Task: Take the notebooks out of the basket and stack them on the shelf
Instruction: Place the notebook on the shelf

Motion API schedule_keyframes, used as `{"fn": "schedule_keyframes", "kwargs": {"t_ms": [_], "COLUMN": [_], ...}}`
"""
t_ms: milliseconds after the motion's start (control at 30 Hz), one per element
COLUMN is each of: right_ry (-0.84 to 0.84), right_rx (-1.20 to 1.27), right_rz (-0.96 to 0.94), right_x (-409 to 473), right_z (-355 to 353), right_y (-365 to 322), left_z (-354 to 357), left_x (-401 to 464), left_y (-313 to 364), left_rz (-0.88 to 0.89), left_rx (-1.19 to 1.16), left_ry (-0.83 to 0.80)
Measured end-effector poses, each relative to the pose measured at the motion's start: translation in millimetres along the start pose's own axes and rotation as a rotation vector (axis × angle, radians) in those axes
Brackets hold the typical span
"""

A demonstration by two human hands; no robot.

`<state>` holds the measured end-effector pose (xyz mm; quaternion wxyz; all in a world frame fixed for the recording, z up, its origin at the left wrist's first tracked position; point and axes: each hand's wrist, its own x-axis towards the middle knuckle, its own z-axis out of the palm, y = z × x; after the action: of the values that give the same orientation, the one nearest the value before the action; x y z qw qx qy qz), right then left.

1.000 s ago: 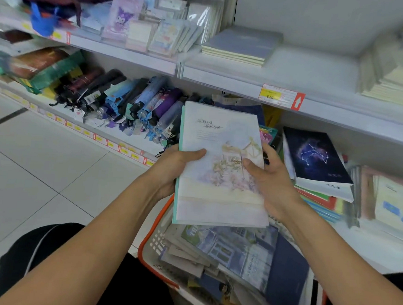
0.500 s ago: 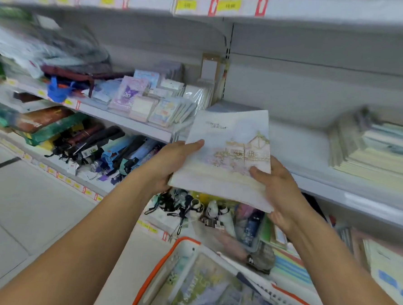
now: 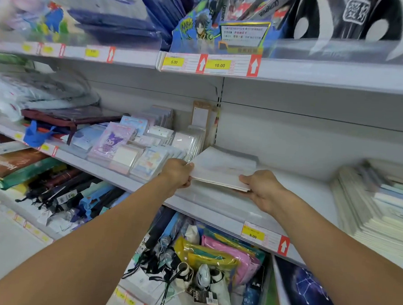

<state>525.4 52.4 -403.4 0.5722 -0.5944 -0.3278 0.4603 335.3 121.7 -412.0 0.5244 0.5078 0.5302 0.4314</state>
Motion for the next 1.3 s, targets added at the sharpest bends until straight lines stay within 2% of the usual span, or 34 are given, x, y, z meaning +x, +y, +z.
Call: {"fn": "schedule_keyframes", "kwargs": {"t_ms": [100, 167, 267, 333, 467, 700, 900, 1300], "right_ry": [-0.034, -0.067, -0.064, -0.016, 0.035, 0.095, 0.137, 0.095], "right_rx": [-0.084, -0.211, -0.396, -0.468, -0.571, -0.627, -0.683, -0.65], "right_rz": [-0.023, -0.047, -0.07, -0.075, -0.073, -0.172, -0.271, -0.312], "right_x": [17.0, 25.6, 40.4, 48.7, 63.1, 58.9, 59.4, 81.9], "right_z": [0.4, -1.4, -3.0, -3.7, -11.6, -17.5, -17.8, -32.8], "right_y": [9.8, 14.0, 19.2, 19.2, 19.8, 24.6, 31.4, 49.4], "left_z": [1.3, 0.9, -4.8, -8.2, -7.1, 0.1, -9.8, -12.3], "left_x": [20.9, 27.9, 36.4, 46.1, 54.8, 63.8, 76.0, 86.7], "left_y": [-8.8, -12.5, -11.2, -7.2, -5.2, -15.0, -20.6, -25.3], "left_rz": [0.058, 0.086, 0.111, 0.167, 0.228, 0.299, 0.261, 0.271], "left_rx": [0.034, 0.119, 0.462, 0.676, 0.806, 0.825, 0.749, 0.76], "left_ry": [0.025, -0.027, -0.109, -0.084, -0.011, 0.074, -0.047, -0.023]}}
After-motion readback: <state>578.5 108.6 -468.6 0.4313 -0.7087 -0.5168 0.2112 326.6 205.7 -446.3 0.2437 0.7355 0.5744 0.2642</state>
